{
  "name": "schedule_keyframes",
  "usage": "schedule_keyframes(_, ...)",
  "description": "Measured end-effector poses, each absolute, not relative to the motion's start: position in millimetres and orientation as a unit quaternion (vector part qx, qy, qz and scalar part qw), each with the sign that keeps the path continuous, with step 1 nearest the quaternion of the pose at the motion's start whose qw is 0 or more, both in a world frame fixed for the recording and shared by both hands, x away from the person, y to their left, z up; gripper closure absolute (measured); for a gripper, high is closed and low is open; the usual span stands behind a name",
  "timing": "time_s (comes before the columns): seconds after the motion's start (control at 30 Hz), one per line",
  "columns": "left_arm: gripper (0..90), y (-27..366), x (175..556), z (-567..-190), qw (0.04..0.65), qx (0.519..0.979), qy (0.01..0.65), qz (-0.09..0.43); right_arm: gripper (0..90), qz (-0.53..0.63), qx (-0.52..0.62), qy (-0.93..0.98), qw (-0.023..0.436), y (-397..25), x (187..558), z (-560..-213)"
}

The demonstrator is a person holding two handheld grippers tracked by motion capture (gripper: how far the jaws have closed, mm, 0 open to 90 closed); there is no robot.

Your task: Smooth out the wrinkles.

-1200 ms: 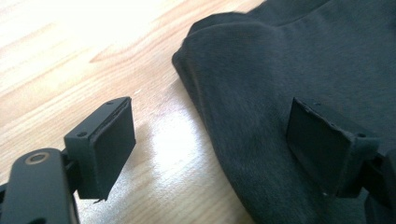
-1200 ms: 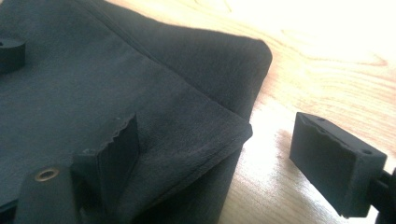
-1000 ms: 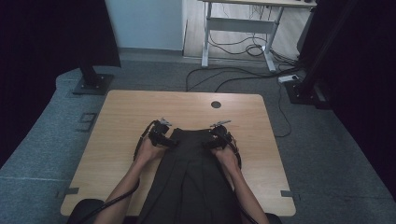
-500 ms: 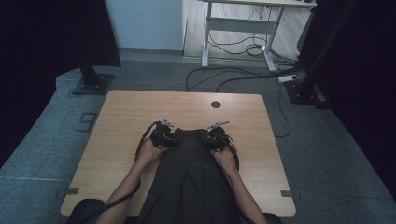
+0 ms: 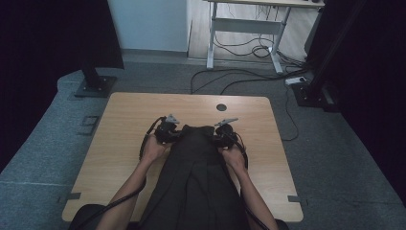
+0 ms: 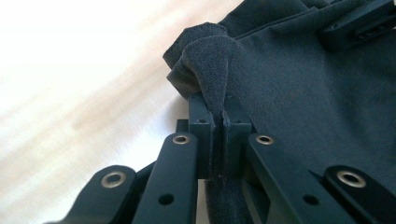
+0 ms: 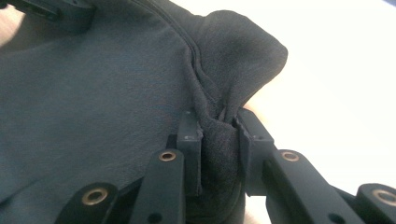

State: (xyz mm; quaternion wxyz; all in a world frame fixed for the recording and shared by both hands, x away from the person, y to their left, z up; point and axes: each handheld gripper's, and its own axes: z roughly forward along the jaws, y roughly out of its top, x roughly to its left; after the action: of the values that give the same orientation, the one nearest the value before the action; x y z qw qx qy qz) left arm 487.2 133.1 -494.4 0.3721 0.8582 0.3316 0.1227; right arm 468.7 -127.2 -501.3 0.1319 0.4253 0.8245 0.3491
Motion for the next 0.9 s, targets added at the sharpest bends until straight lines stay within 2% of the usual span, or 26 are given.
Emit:
schedule_keyframes(0.57, 85.2, 132, 506, -407, 0.433, 0.818, 0.317, 0.206, 73.8, 0.409, 0.404, 0.794, 0.197, -136, 492, -418)
schedule_keyframes(0.9, 85.2, 138, 471, -372, 0.473, 0.806, 0.259, 0.243, 73.8, 0.455, 0.361, 0.781, 0.23, -145, 455, -372)
